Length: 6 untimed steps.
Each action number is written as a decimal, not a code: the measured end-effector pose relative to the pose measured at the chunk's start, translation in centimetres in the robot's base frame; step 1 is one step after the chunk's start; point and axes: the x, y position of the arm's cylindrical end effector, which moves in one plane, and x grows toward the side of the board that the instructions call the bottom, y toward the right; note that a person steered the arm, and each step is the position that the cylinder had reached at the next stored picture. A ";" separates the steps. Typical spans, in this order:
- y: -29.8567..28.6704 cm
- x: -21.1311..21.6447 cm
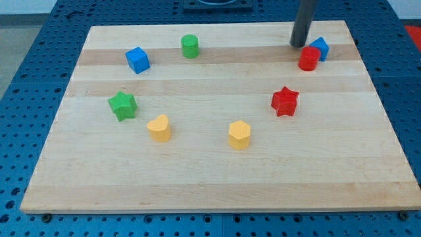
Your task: Push the green circle to the center
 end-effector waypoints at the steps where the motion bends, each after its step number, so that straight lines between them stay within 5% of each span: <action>1: -3.4 -1.7; 5: -24.6 -1.5; 6: -25.9 2.6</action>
